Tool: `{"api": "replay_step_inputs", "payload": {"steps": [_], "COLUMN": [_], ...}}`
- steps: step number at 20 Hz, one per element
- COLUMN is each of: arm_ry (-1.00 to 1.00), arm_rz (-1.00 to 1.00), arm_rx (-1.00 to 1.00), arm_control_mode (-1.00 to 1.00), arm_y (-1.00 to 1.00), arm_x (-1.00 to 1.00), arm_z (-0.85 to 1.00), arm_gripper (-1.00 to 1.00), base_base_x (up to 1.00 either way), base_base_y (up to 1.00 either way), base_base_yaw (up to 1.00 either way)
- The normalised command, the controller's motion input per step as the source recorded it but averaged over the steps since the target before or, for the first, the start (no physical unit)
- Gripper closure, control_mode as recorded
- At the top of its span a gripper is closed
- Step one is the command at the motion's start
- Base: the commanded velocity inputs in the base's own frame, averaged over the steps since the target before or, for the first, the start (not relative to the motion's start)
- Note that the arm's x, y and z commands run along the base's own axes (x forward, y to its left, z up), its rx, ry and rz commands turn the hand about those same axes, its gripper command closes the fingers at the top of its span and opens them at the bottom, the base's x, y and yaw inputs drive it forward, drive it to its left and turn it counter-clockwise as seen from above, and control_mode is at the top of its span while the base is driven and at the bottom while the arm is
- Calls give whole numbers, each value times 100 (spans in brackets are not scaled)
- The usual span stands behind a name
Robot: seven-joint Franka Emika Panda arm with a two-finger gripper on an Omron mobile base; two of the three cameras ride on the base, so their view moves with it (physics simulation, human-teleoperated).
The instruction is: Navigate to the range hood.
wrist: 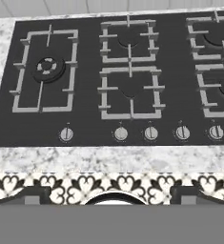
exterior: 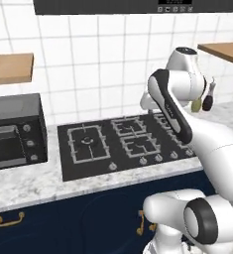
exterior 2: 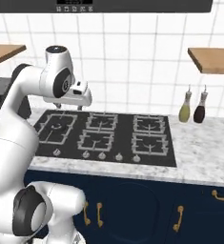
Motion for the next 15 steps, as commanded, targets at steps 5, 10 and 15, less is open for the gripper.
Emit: {"api": "replay_step_inputs", "payload": {"steps": [5,10,15], "arm_ry": [0,0,0], "arm_rz": [0,0,0], "arm_rx": [0,0,0], "arm_control_mode": [100,100,100], "arm_y": [0,0,0], "arm_x": [0,0,0], "arm_z": [0,0,0], "arm_gripper": [-100,-100,-100], "base_base_x": [57,53,30], "base_base_y": [-75,0,0], "base_base_yaw": [0,0,0]}}
